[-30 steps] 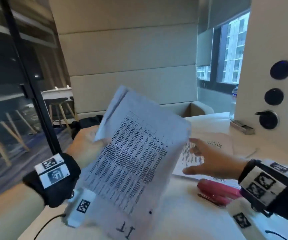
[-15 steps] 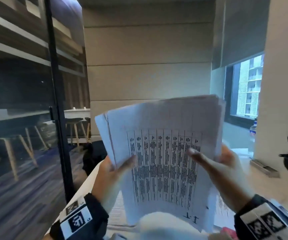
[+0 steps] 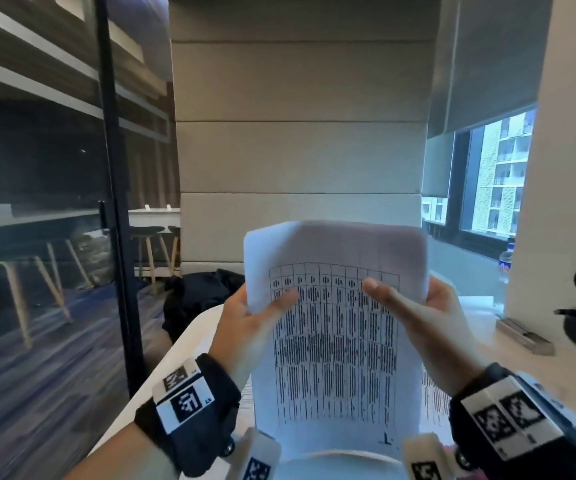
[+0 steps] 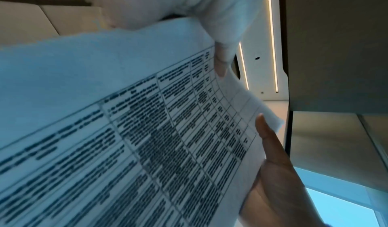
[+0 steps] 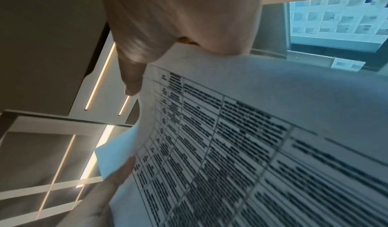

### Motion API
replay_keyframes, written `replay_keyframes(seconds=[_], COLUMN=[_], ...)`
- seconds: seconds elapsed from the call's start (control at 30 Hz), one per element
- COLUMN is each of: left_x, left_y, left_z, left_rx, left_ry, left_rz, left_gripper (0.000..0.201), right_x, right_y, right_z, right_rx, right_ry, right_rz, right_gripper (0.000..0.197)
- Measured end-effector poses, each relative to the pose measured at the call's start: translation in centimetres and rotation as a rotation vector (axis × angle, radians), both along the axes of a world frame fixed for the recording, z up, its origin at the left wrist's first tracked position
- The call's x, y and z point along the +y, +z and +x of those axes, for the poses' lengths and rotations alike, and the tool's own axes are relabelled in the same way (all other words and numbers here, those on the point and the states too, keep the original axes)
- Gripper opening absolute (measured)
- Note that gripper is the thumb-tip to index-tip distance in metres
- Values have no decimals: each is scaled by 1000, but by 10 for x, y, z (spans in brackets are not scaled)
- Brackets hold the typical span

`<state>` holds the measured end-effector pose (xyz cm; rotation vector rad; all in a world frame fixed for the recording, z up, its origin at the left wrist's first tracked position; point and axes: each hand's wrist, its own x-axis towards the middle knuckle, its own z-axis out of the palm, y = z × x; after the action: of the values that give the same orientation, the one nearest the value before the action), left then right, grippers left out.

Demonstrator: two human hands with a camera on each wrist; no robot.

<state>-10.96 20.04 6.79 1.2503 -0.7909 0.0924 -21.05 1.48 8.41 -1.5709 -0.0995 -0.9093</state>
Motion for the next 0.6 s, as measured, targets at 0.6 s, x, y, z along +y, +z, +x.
replay_keyframes(seconds=[0.6], left_x=[2], left_y=[-25], left_z=[-15], left_rx=[124], left_ry=[20], left_rz=[44], left_gripper=[17], right_x=[-6], right_y=[-35], right_z=[-6], right_rx=[120], right_ry=[-76], right_rz=[98], right_gripper=[34])
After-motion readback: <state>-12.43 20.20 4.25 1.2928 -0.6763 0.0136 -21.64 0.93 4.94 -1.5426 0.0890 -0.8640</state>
